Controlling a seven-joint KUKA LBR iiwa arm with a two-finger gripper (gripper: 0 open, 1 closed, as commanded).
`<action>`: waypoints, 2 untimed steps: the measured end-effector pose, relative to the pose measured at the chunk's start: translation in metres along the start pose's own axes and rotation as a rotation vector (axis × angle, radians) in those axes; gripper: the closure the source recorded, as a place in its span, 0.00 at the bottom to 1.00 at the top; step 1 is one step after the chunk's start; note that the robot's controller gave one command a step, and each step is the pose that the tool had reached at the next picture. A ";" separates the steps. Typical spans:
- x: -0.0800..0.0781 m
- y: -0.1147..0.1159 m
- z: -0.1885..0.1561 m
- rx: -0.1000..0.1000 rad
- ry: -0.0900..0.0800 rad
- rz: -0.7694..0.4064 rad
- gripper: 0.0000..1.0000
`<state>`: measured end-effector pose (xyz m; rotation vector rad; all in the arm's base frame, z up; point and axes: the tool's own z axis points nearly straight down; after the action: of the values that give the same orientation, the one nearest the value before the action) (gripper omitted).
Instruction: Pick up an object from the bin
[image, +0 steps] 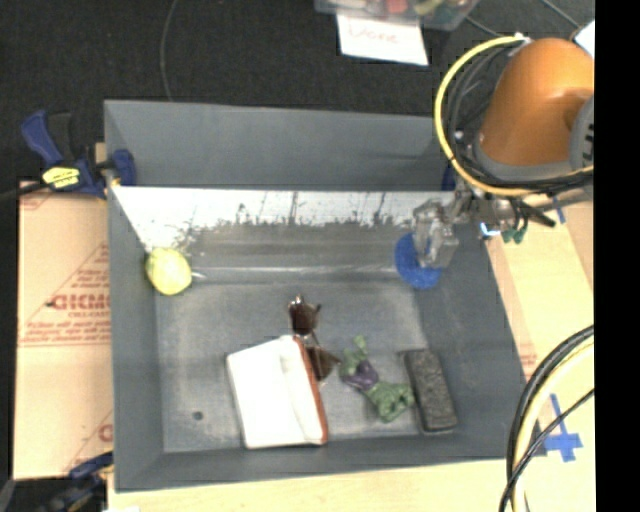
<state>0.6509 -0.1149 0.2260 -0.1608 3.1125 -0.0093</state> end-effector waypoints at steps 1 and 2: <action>0.003 0.024 0.102 -0.002 0.002 0.126 1.00; 0.011 0.037 0.068 0.003 -0.007 0.063 1.00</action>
Offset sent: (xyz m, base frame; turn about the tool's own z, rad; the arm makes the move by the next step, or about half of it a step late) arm -0.0165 0.0402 -0.0525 0.0401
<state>0.6378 -0.0801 0.1573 -0.0624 3.1085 -0.0114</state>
